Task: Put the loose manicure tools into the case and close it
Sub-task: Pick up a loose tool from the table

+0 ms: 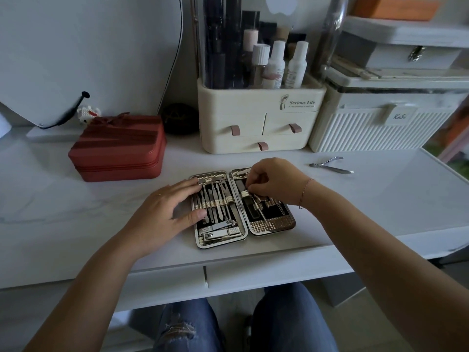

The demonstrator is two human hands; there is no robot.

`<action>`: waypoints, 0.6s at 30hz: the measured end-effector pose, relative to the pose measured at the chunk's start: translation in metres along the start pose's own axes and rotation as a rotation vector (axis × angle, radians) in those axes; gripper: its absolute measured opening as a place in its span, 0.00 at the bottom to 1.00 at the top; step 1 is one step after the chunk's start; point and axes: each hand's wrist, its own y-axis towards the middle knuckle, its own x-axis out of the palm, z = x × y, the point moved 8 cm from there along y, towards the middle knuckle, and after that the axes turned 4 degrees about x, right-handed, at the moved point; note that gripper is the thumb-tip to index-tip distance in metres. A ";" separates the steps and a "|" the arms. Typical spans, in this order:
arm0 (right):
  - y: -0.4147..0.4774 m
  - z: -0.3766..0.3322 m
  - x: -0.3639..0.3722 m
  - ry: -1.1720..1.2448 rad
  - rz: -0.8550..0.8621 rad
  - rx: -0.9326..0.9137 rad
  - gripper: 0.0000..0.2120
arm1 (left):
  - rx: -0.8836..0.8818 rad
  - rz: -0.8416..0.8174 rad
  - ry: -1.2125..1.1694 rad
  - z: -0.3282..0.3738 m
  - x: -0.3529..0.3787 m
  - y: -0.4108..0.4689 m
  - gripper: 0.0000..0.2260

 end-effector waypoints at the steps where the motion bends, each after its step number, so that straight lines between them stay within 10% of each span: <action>1: -0.002 0.001 -0.001 0.015 0.004 -0.011 0.03 | -0.001 -0.001 -0.003 0.000 0.000 0.000 0.30; 9: -0.049 0.113 -0.100 0.144 0.570 0.251 0.04 | -0.006 0.007 -0.022 -0.002 0.001 0.000 0.29; 18: -0.068 0.181 -0.088 -0.012 0.458 0.478 0.10 | -0.014 0.001 -0.011 -0.005 0.003 0.001 0.23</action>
